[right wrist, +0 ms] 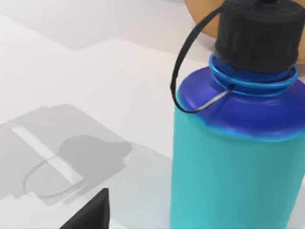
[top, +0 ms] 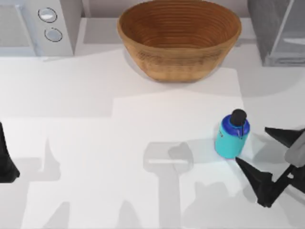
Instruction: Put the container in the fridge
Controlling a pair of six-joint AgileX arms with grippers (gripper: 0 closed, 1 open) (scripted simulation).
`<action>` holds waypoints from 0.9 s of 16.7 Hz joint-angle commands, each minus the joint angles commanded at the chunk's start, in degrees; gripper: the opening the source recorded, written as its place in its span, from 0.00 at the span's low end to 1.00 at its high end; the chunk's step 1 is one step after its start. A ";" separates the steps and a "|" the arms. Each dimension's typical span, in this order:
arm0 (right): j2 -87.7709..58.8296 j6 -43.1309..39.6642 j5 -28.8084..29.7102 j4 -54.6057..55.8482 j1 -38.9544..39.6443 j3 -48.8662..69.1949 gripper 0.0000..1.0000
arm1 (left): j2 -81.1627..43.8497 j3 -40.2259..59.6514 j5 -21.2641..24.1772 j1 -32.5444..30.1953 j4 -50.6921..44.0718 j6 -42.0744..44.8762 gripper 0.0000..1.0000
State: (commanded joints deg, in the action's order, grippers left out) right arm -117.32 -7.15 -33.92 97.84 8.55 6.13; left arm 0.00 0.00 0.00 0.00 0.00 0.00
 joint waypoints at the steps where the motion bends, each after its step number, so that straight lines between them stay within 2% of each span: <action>1: 0.00 0.00 0.00 0.00 0.00 0.00 1.00 | 0.00 0.00 0.00 0.00 0.00 0.00 1.00; 5: -0.61 0.36 1.33 -1.06 1.30 1.84 1.00 | 0.00 0.00 0.00 0.00 0.00 0.00 1.00; 11: -4.33 2.00 7.66 -5.53 7.79 10.78 1.00 | 0.00 0.00 0.00 0.00 0.00 0.00 1.00; 15: -4.76 2.18 8.38 -6.04 8.52 11.80 1.00 | 0.00 0.00 0.00 0.00 0.00 0.00 1.00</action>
State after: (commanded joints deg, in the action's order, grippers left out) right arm -122.08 -4.98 -25.53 91.79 17.07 17.92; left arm 0.00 0.00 0.00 0.00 0.00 0.00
